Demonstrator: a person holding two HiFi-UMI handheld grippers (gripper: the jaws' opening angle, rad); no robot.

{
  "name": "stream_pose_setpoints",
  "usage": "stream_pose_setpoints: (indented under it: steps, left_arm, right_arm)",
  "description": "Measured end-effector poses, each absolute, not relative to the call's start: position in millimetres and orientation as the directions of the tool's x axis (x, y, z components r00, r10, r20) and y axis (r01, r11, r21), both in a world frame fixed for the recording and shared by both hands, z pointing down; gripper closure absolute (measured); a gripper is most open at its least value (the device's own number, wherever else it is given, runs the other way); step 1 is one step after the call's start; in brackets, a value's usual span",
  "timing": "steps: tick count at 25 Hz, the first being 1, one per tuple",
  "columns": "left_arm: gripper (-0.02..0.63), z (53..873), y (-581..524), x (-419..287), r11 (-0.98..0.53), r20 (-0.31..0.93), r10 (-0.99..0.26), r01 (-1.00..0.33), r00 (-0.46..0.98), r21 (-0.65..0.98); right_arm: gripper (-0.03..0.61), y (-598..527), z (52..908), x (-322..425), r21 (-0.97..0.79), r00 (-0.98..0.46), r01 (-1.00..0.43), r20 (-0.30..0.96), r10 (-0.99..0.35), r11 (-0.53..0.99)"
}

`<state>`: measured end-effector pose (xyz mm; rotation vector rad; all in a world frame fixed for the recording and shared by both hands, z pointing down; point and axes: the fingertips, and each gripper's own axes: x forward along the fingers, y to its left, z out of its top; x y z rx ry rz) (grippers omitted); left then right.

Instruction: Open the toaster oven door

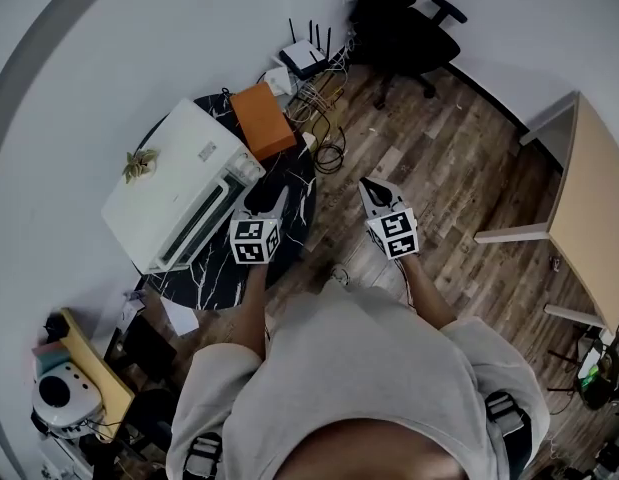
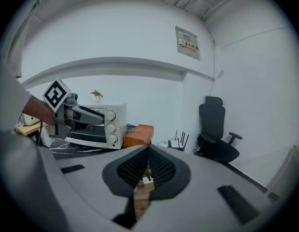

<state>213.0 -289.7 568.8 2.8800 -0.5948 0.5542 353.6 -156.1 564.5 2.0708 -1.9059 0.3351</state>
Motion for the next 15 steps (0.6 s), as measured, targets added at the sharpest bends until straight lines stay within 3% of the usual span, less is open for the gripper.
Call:
stream_pose_setpoints:
  steps: [15]
  left_arm:
    - [0.376,577.3,-300.2,197.3,-0.904,0.399,-0.359,-0.420,0.844,0.077]
  right_arm:
    - [0.565,-193.0,566.4,329.2,0.067,0.022,-0.998,0.382,-0.924,0.004]
